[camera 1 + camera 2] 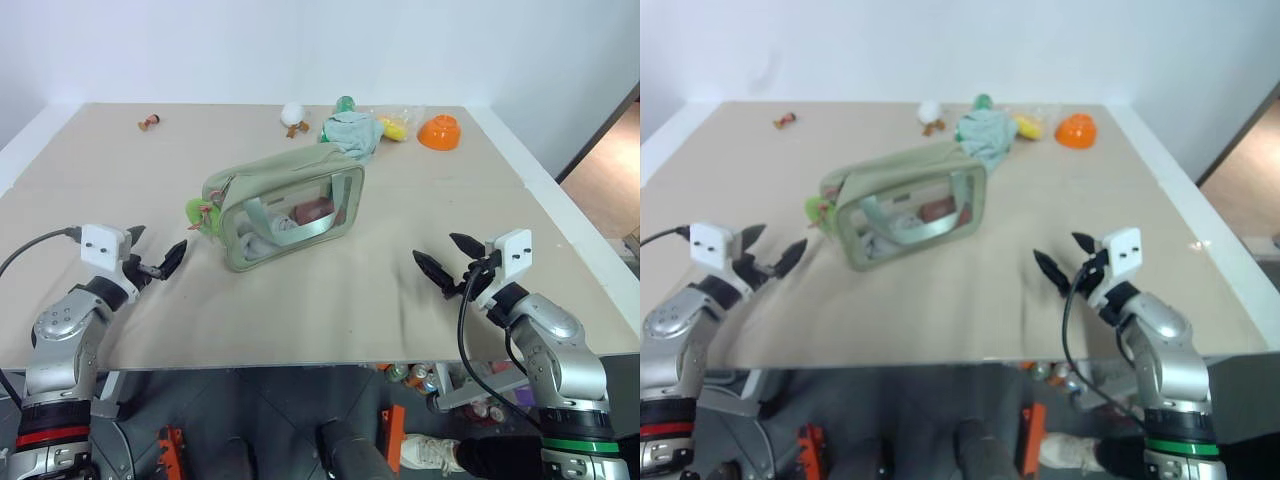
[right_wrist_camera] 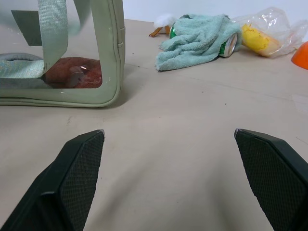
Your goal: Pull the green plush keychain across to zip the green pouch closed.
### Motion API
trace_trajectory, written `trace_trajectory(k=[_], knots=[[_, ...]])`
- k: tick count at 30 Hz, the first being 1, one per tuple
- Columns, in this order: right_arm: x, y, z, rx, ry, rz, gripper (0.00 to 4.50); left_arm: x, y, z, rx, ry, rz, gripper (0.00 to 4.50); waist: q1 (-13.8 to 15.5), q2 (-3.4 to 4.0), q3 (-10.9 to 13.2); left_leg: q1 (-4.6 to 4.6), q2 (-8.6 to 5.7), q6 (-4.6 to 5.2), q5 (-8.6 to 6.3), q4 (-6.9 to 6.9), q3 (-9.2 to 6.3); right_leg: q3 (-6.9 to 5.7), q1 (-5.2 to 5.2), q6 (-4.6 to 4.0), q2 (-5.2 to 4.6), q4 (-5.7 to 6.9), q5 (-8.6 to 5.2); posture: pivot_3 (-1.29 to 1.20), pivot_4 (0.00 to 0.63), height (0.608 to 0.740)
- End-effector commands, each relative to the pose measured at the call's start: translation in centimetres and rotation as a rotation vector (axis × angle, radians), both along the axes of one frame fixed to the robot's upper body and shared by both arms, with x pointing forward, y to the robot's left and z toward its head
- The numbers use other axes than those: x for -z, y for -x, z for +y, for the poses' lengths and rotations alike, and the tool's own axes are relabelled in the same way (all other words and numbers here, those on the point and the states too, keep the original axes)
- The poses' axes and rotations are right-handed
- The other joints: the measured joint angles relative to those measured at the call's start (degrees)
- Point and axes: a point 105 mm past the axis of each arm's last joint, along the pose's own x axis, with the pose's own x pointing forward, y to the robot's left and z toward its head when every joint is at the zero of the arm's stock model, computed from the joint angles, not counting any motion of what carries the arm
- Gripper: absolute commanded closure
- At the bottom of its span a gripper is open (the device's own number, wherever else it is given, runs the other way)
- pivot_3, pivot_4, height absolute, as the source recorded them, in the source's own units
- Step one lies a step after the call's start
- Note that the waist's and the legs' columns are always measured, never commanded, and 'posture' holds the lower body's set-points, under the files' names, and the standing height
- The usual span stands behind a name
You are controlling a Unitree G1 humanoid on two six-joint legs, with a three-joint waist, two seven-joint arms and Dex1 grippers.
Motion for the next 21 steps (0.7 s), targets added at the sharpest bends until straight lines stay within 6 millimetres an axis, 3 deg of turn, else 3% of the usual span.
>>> trace_trajectory(k=[1,13,21], knots=[[-1.7,-0.2,-0.7,0.019,0.015,-0.068,0.00,-1.5,0.0,-0.3,0.029,-0.003,-0.054,0.04,0.0,0.00,0.0,0.00,0.00,0.00,0.00,0.00,0.00,0.00,0.00,0.00,0.00,0.00,0.00,0.00,0.150,0.738],[-1.1,-0.2,-1.5,0.032,0.004,-0.060,0.00,-1.4,0.2,-0.8,0.087,0.051,-0.039,0.04,0.0,0.00,0.0,0.00,0.00,0.00,0.00,0.00,0.00,-0.01,0.00,0.00,0.00,0.00,0.00,0.00,0.150,0.738],[-1.2,-0.3,-1.6,0.020,0.013,-0.061,0.00,-2.0,0.9,0.5,0.053,0.053,-0.051,0.04,0.0,0.01,0.0,0.00,0.00,0.00,0.00,0.00,0.00,-0.01,0.00,0.00,0.00,0.01,0.00,0.00,0.150,0.738]])
